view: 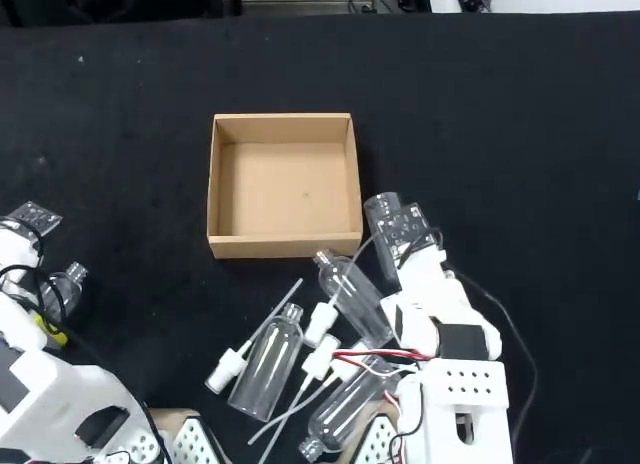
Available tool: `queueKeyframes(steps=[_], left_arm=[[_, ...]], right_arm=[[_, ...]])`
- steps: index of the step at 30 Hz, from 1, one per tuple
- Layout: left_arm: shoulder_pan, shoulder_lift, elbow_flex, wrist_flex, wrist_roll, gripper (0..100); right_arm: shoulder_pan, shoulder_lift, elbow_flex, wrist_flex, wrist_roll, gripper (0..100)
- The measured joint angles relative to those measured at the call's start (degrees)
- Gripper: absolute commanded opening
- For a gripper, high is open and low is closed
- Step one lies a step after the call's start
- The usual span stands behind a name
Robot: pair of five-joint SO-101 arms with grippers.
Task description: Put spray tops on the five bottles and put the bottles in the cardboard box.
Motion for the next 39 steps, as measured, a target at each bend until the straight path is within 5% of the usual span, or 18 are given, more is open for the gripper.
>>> queueKeyframes(steps=[5,13,17,28,34,39], left_arm=[[2.02,-0.62,1.49,0.09,0.18,2],[2.64,-2.29,3.34,0.18,4.40,3],[-0.26,-2.20,1.67,0.18,12.75,3],[-5.10,-2.11,1.23,0.18,38.24,3],[-9.41,-2.11,-3.43,0.18,38.95,3],[-12.66,-2.11,-6.33,0.18,38.86,3]], right_arm=[[0.00,0.00,-0.09,0.26,0.00,11.7],[-3.08,0.09,-17.49,16.53,8.62,11.7],[-11.52,0.70,-27.60,22.77,10.02,11.9],[-49.49,27.43,-47.03,28.48,10.46,12.1],[-53.10,45.98,-57.32,26.11,10.46,12.4],[-57.41,58.20,-61.01,23.30,10.46,23.3]])
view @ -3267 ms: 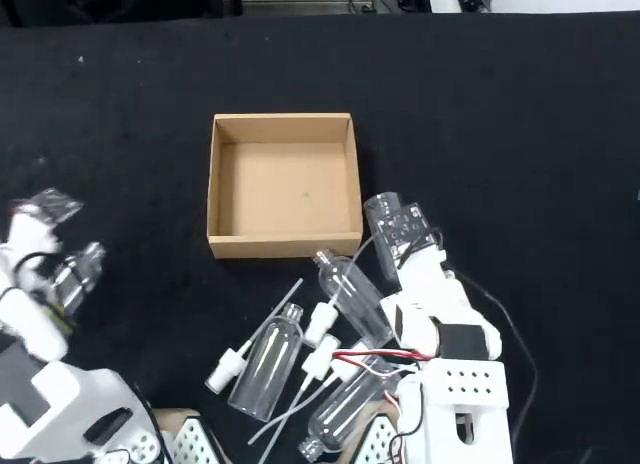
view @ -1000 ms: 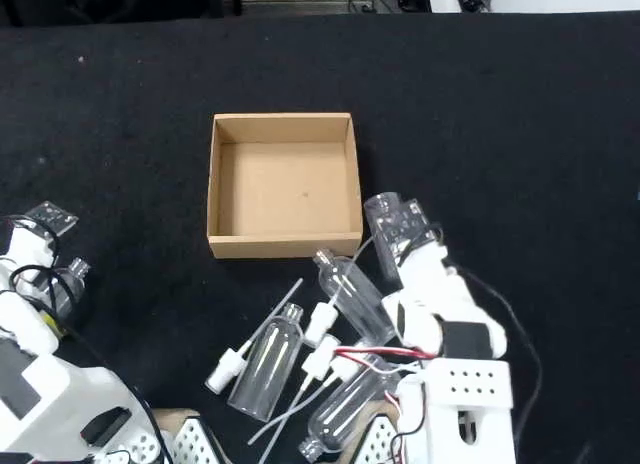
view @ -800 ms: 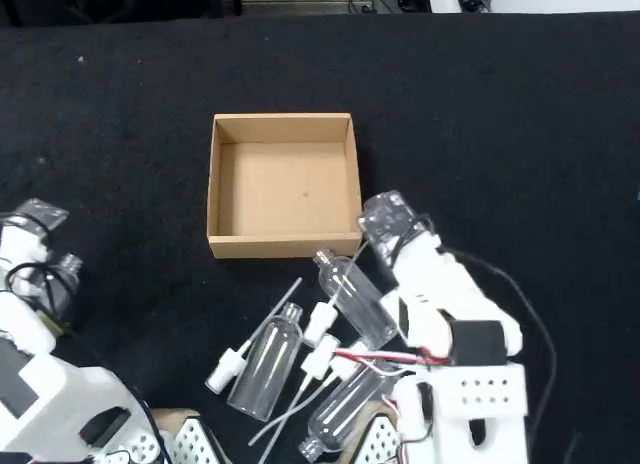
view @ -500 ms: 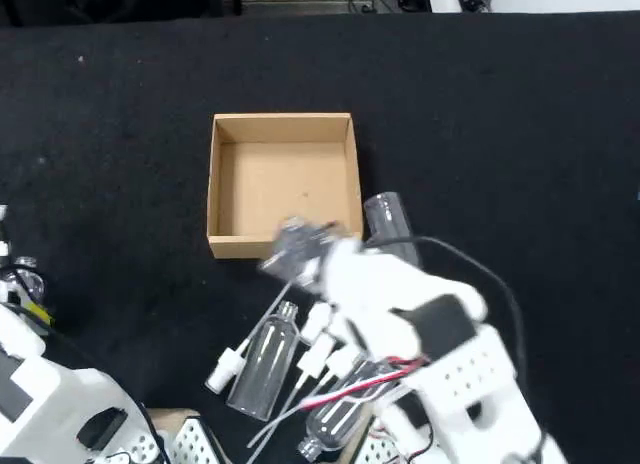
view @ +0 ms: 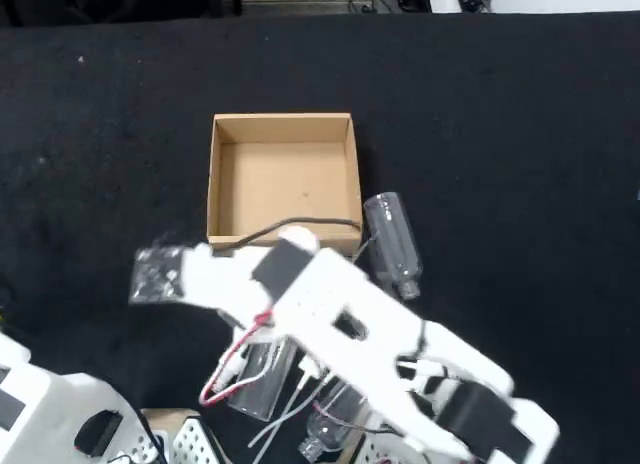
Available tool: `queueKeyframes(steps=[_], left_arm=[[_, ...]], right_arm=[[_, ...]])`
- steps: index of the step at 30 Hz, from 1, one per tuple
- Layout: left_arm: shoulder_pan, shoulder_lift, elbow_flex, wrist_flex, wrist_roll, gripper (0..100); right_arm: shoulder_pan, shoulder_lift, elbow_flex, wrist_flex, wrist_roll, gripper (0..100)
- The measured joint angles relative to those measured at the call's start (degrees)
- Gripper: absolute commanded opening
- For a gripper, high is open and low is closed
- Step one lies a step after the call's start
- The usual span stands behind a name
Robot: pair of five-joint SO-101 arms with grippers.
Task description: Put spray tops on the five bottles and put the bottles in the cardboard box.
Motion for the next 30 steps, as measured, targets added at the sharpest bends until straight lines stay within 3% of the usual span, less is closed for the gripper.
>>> queueKeyframes(steps=[4,16,30], left_arm=[[-2.20,0.00,-1.93,0.00,0.09,3],[-4.31,4.57,-5.19,0.53,-2.64,3],[-6.07,21.45,-27.96,16.44,-2.64,3]], right_arm=[[-3.16,5.36,-0.09,-2.29,0.18,23.4],[-3.87,17.05,-0.18,-5.01,6.51,23.4],[-10.02,17.14,-0.18,-4.92,6.51,23.7]])
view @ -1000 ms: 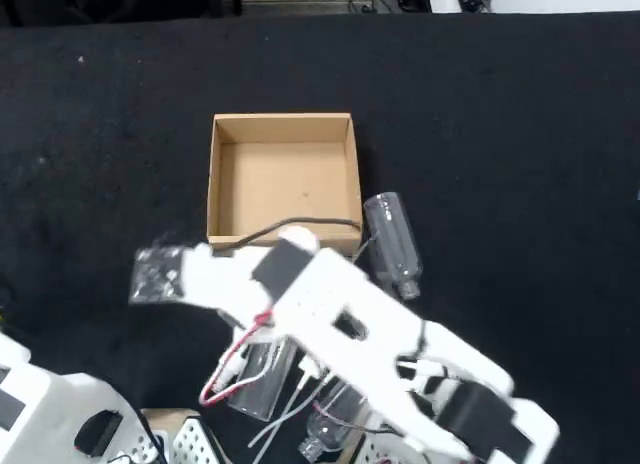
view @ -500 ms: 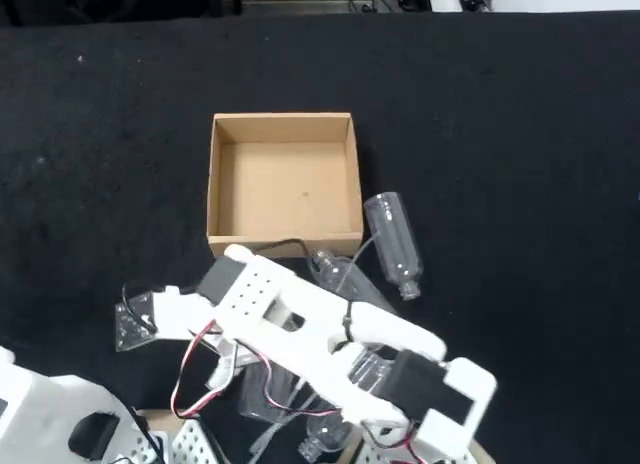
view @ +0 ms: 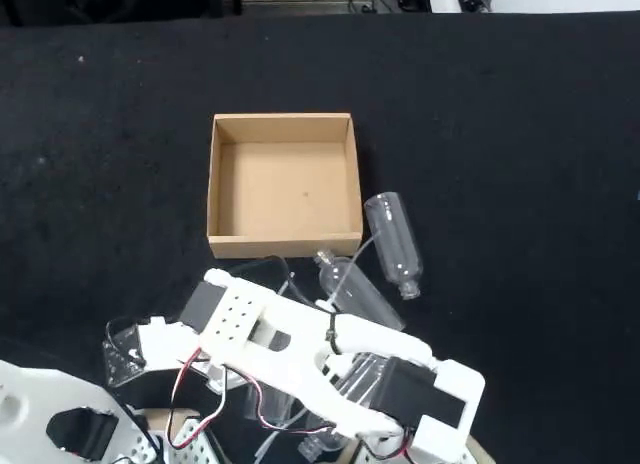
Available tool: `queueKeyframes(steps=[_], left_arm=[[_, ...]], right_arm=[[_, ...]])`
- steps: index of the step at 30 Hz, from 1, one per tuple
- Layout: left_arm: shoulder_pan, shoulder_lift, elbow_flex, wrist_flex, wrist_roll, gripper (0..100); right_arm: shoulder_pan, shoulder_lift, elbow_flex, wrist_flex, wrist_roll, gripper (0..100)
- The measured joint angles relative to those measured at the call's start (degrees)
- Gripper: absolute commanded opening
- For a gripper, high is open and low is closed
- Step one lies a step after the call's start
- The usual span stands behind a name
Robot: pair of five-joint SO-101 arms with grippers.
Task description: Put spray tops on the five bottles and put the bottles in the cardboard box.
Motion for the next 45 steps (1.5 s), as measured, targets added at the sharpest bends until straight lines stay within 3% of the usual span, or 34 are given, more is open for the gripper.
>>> queueKeyframes(steps=[13,23,33,39,45], left_arm=[[-2.02,0.35,-3.60,1.23,0.00,3],[-2.55,0.35,-3.60,1.23,0.00,3],[-2.55,0.35,-3.60,1.23,0.26,3],[-4.75,1.23,-8.35,0.44,7.12,3],[-10.20,6.07,-16.18,-1.32,10.99,3]], right_arm=[[-1.85,0.00,4.66,-9.49,-0.09,23.6],[-1.85,-0.09,4.31,-8.09,-0.18,23.4],[3.96,0.00,-2.81,-1.93,-9.23,23.4],[4.04,0.00,-2.99,-1.58,-16.70,23.4],[3.96,0.00,-1.58,-1.58,-17.58,23.4]])
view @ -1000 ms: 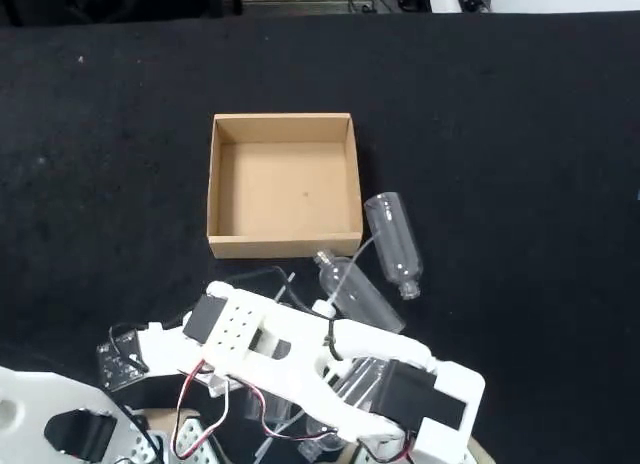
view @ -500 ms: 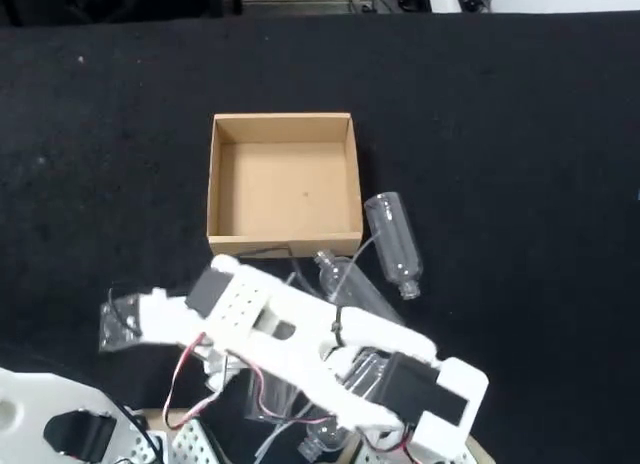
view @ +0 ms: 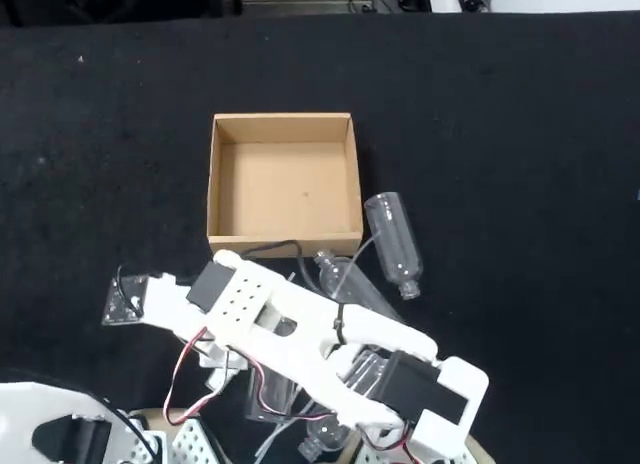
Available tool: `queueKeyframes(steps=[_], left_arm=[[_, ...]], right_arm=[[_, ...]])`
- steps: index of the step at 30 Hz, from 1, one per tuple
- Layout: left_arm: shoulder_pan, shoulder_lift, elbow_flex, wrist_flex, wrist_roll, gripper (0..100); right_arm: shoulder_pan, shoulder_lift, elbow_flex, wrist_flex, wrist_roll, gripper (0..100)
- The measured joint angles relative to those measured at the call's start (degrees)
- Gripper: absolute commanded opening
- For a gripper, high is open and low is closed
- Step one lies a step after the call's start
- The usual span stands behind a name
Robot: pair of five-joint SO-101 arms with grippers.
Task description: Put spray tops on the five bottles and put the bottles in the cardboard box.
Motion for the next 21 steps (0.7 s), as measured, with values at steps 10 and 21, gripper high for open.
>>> queueKeyframes(steps=[10,21], left_arm=[[-0.26,8.44,-14.77,9.76,0.09,3],[-0.35,9.41,-22.24,14.59,0.09,3]], right_arm=[[-2.46,0.00,5.89,-4.66,-0.09,23.9],[-5.54,2.02,5.98,-9.05,7.65,31.2]])
